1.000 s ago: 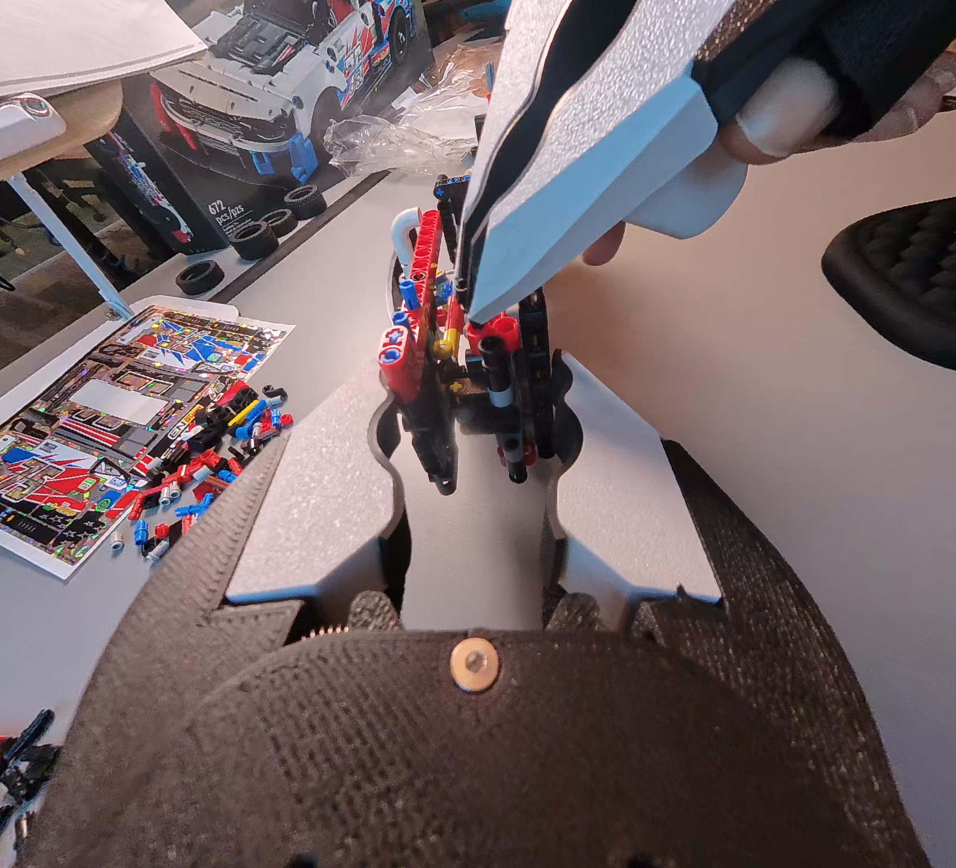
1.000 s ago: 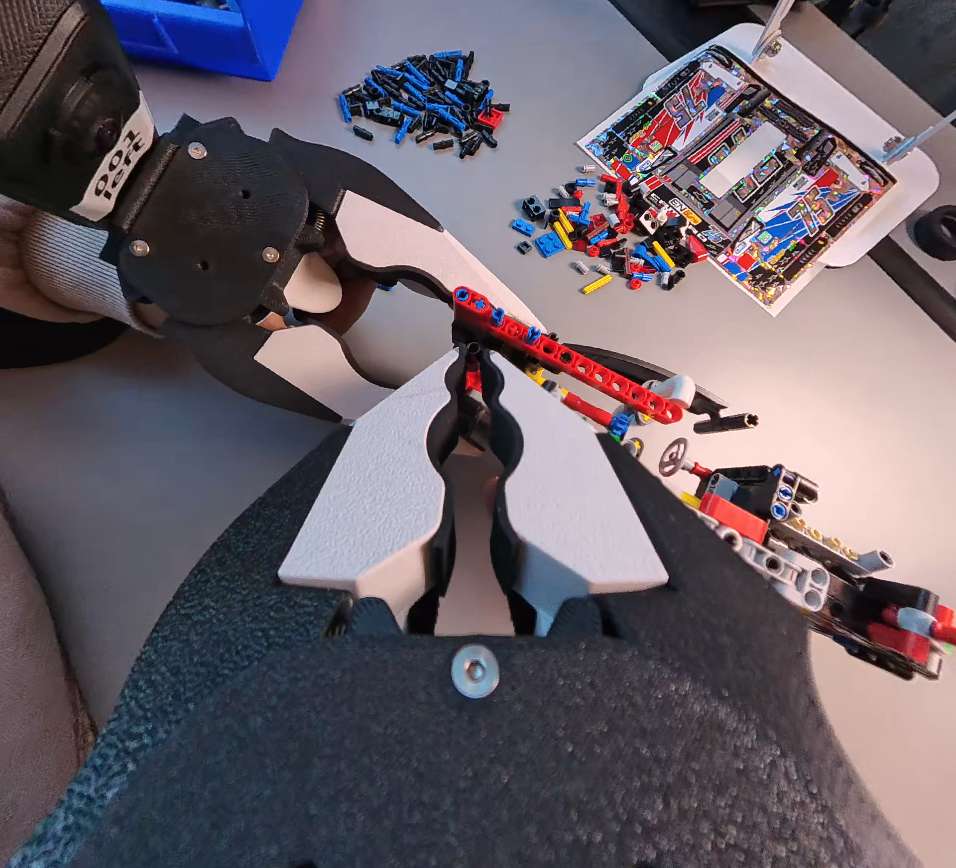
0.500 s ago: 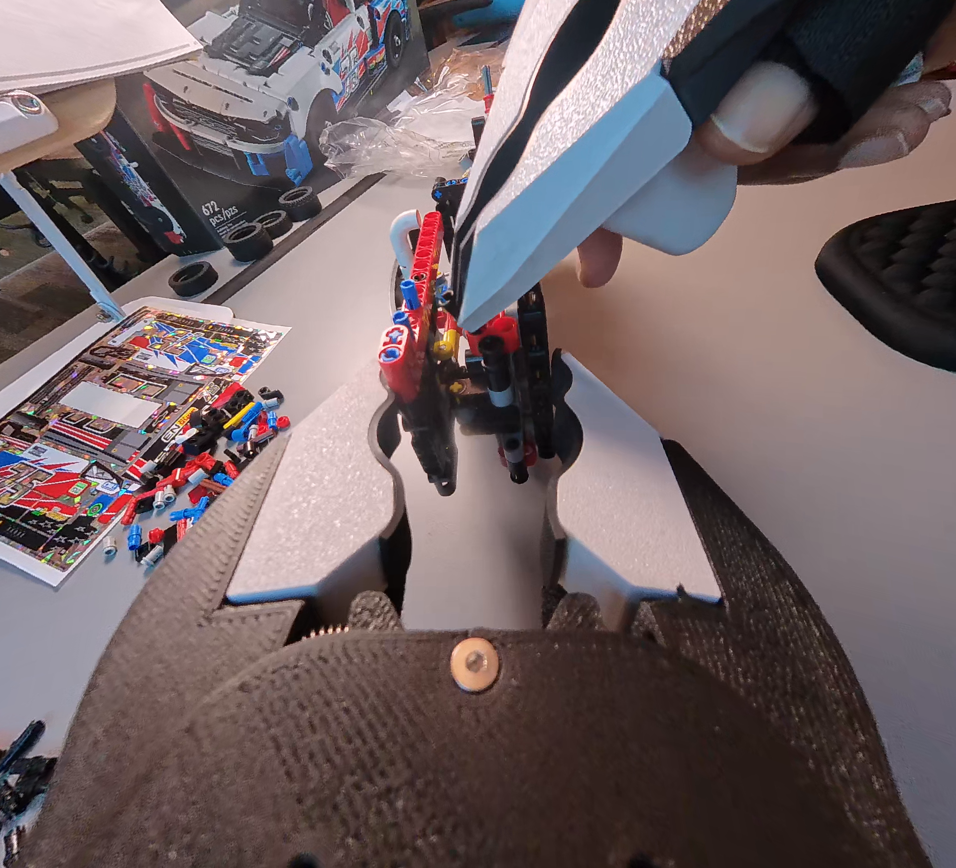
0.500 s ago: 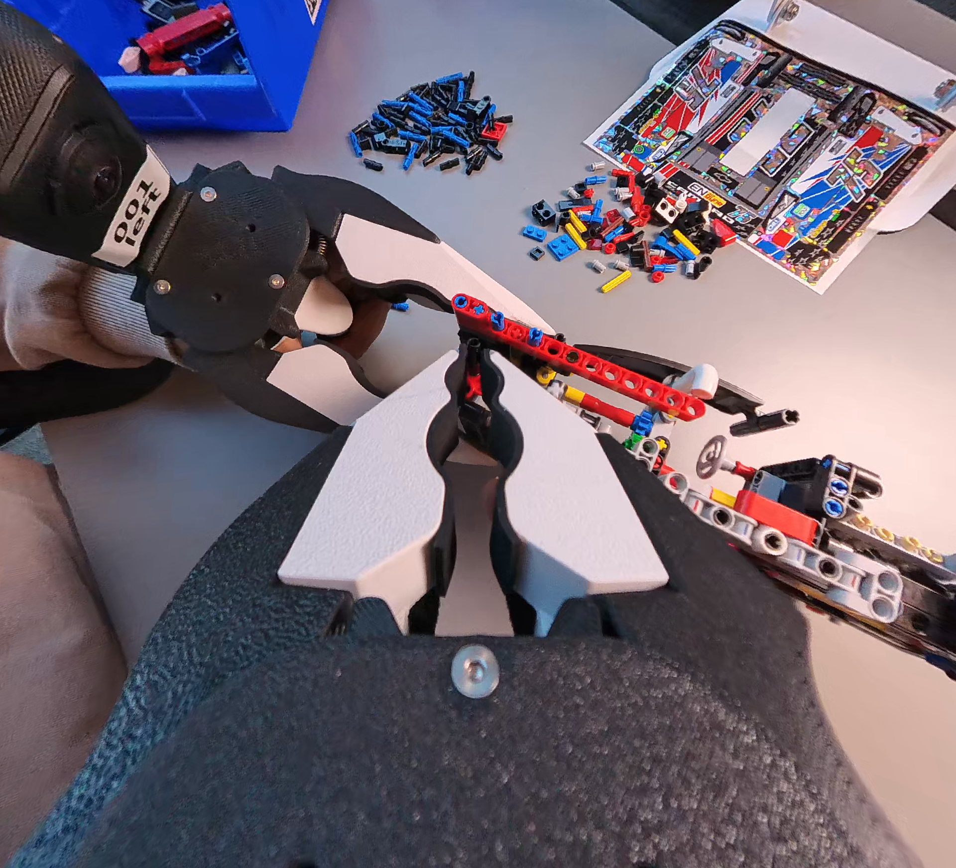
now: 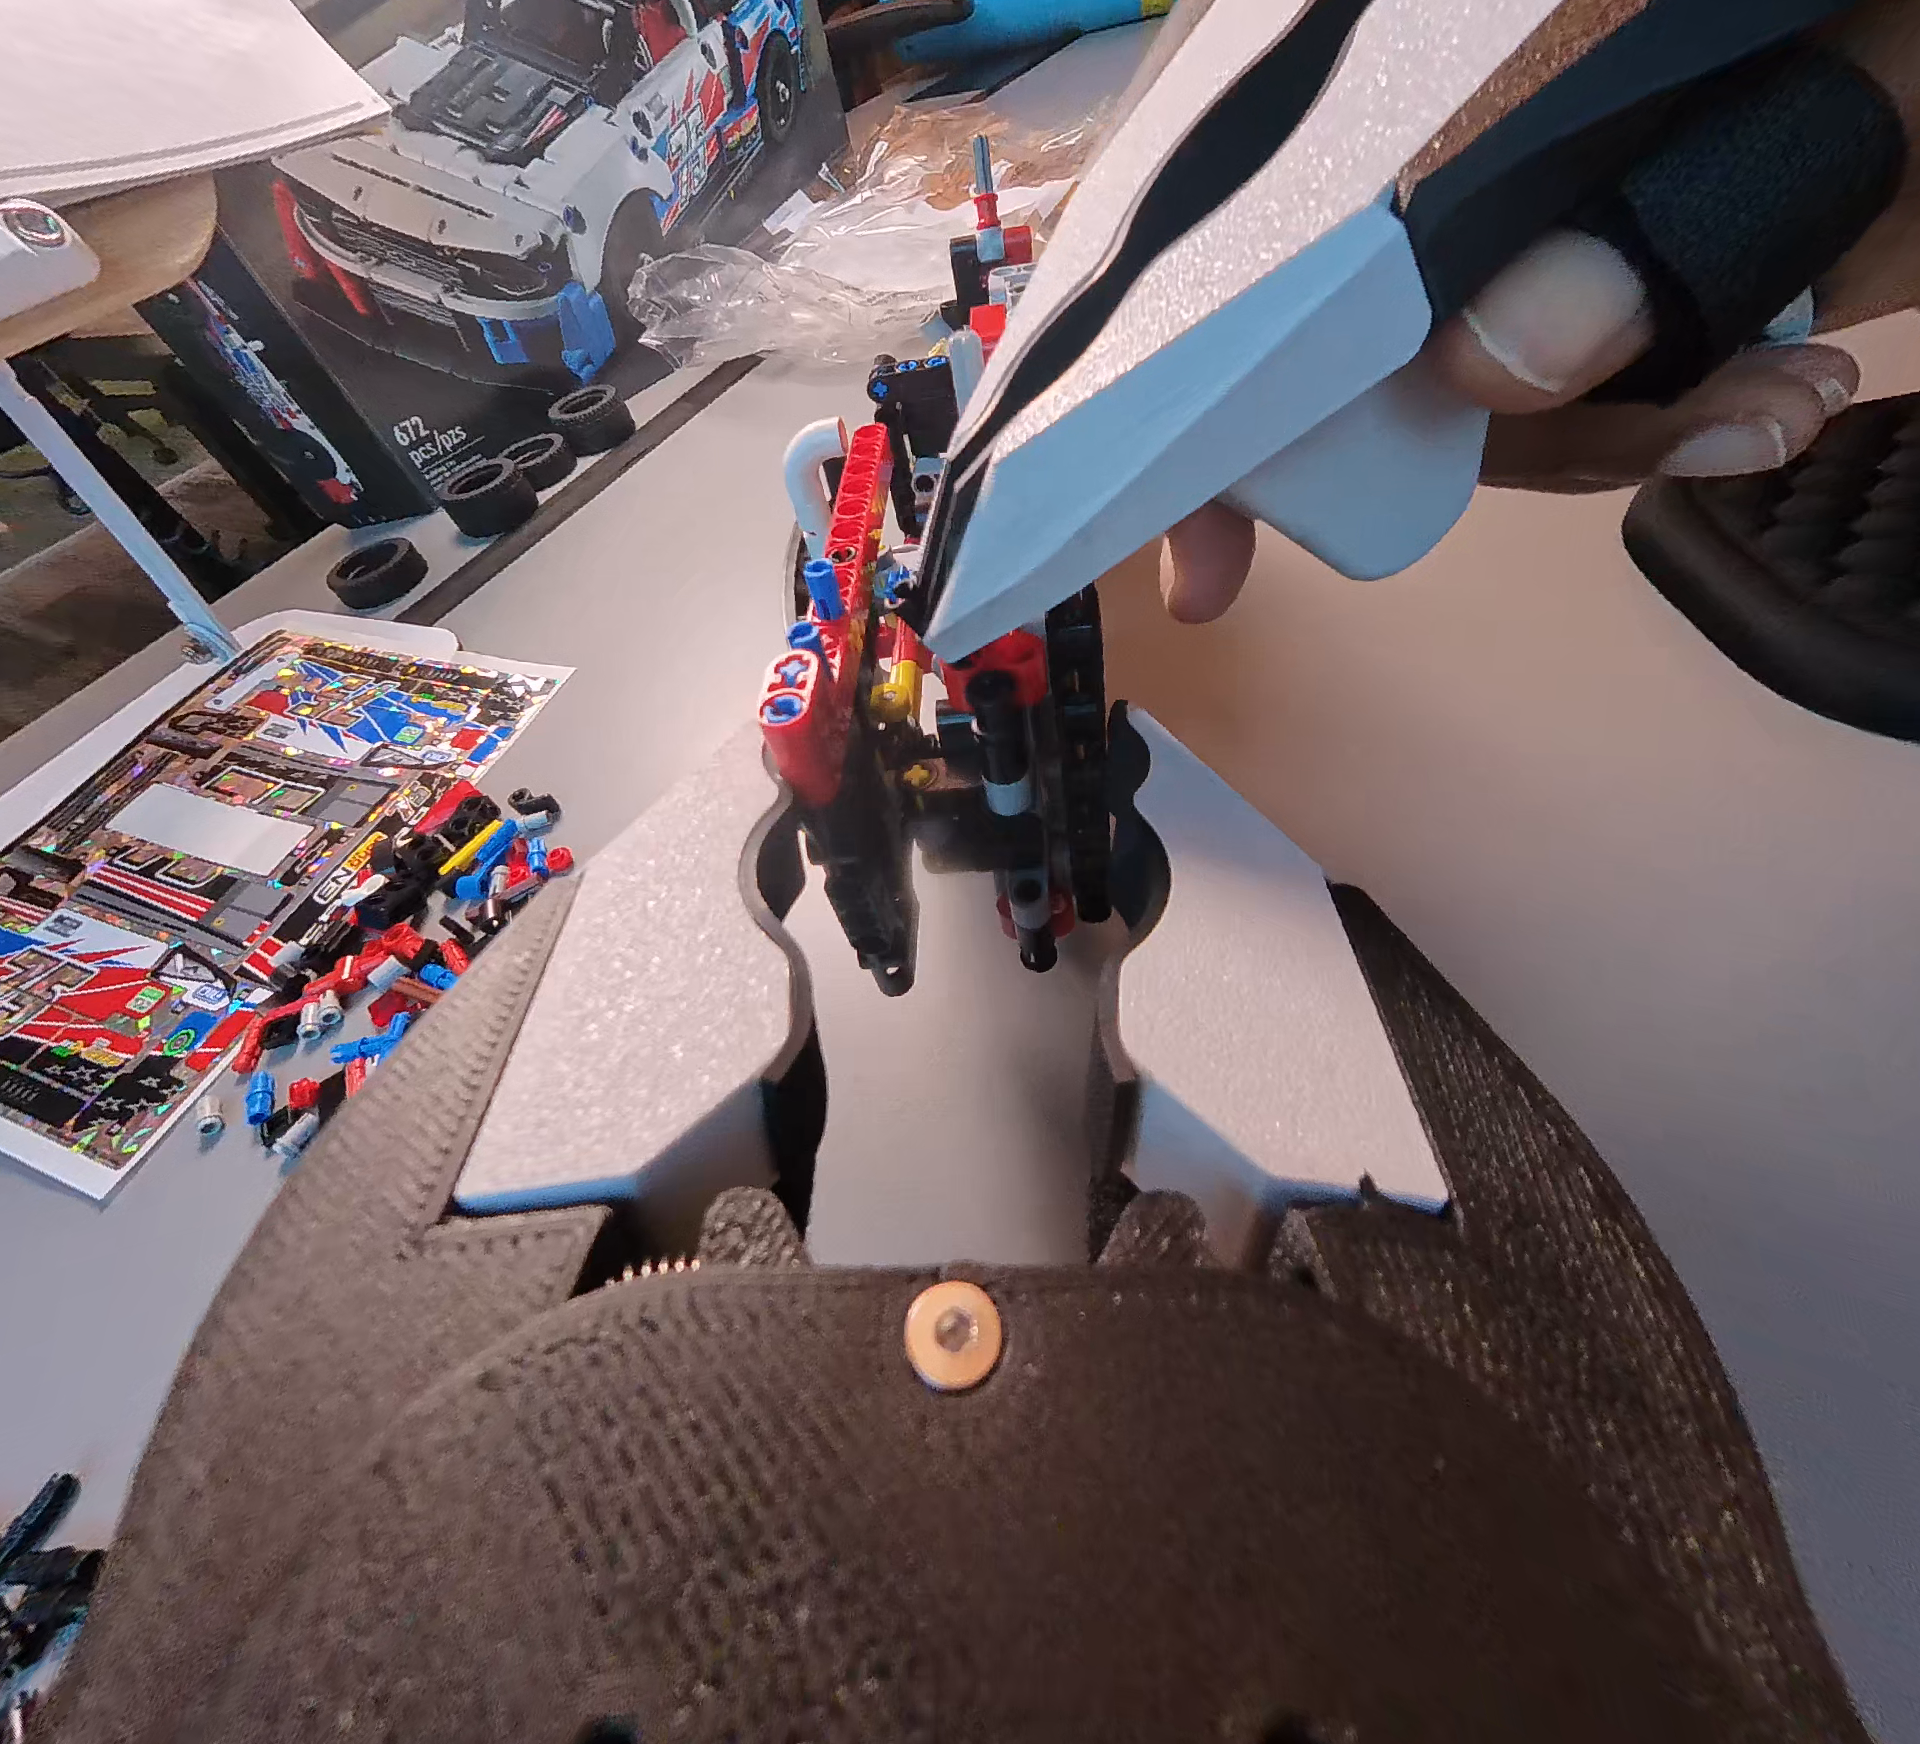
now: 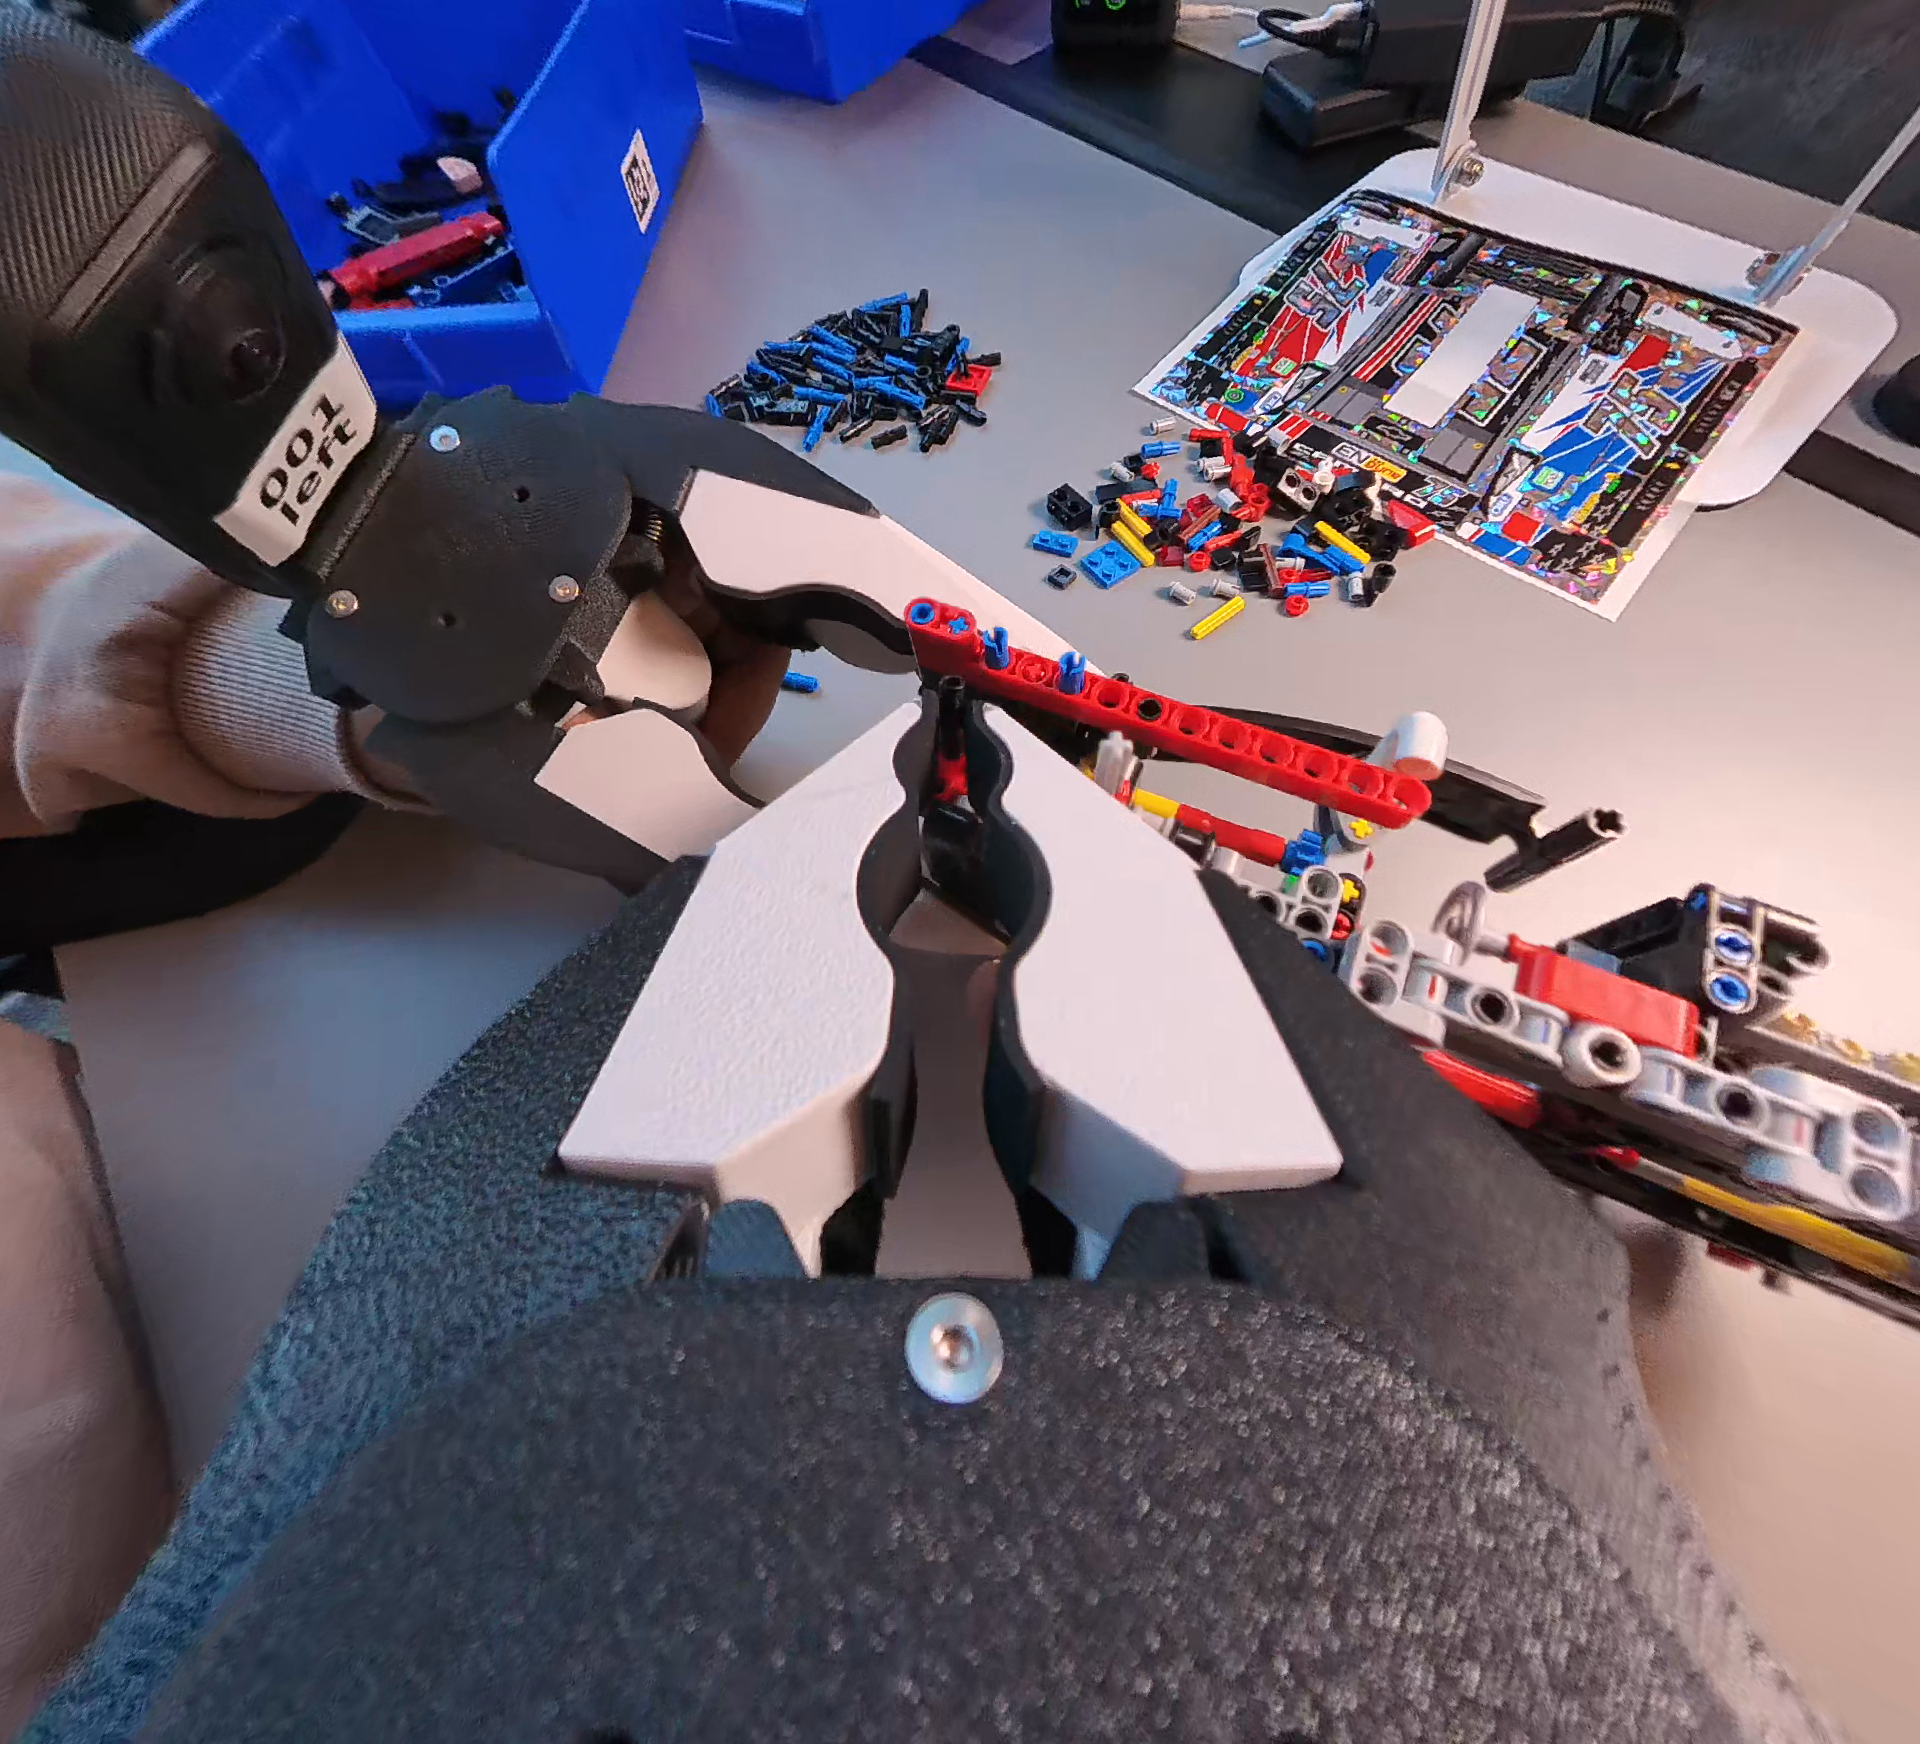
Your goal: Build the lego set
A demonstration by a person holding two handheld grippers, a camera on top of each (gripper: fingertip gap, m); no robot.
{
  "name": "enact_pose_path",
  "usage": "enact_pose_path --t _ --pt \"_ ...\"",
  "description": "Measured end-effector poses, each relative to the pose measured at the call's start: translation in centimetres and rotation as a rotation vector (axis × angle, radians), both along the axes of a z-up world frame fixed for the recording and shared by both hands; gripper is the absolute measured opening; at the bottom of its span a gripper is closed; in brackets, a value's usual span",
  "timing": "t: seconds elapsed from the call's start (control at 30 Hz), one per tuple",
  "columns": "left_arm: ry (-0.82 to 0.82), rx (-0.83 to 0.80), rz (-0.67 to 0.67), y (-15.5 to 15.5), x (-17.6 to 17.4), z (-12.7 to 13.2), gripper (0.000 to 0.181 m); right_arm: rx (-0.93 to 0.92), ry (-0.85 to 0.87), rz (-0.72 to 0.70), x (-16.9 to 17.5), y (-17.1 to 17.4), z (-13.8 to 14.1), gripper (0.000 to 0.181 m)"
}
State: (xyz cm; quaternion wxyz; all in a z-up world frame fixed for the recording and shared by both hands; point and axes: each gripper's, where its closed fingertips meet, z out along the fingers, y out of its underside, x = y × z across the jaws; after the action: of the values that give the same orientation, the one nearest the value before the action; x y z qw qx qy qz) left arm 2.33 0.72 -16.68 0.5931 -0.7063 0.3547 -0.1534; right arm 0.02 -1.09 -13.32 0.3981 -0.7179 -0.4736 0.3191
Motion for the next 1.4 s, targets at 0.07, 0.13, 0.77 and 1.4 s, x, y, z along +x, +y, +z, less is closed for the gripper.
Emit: enact_pose_path --t 0.07,0.13,0.77,1.4 --pt "0.005 0.005 -0.003 0.0 0.1 0.0 0.056 0.066 -0.048 0.020 0.2 -0.1 0.0 0.002" --pt "0.006 0.005 -0.004 -0.1 0.1 0.0 0.056 0.088 -0.068 0.032 0.3 -0.3 0.0 0.002" --pt "-0.007 0.004 -0.008 -0.1 0.1 0.0 0.056 0.098 0.046 0.045 0.2 -0.3 0.3 0.002" --pt "0.008 0.013 -0.011 -0.2 0.1 0.0 0.056 0.123 -0.018 0.052 0.3 -0.4 0.1 0.003"
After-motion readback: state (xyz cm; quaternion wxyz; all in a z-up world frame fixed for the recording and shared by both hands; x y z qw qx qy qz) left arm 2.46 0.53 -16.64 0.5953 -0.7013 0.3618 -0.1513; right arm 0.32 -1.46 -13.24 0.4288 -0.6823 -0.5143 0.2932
